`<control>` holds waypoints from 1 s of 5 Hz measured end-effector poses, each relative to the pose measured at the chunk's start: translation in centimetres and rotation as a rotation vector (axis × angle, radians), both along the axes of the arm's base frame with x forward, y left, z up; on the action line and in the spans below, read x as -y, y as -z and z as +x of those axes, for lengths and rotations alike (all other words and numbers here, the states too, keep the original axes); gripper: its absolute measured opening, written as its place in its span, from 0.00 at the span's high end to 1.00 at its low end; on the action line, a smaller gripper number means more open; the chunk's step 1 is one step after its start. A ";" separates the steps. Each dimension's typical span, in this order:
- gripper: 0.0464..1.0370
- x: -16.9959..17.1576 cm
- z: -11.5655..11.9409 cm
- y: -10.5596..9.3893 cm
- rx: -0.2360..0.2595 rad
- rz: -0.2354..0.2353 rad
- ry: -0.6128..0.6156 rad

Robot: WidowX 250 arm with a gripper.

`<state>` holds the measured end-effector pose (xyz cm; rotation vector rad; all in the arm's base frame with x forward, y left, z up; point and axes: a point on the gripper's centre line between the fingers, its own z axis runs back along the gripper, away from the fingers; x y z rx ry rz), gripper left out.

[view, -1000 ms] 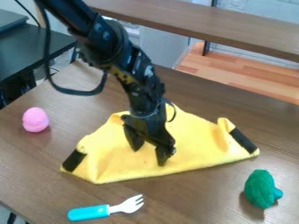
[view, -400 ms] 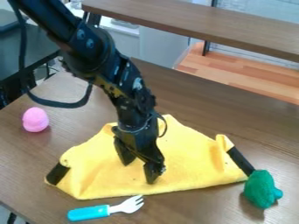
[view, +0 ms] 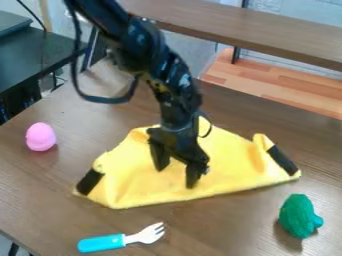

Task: Slide the cloth up and down across the table

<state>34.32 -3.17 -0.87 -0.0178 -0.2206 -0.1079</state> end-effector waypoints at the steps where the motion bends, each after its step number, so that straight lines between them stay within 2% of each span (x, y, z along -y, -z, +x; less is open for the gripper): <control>1: 0.04 -0.2 3.1 -0.1 0.008 0.003 -0.060; 2: 0.04 -1.0 6.1 -0.1 0.011 0.005 -0.119; 3: 0.04 -2.2 8.1 -0.1 0.018 0.007 -0.153; 4: 0.04 -2.9 8.9 -0.1 0.025 0.014 -0.165; 5: 0.04 -3.2 8.3 0.0 0.026 0.018 -0.157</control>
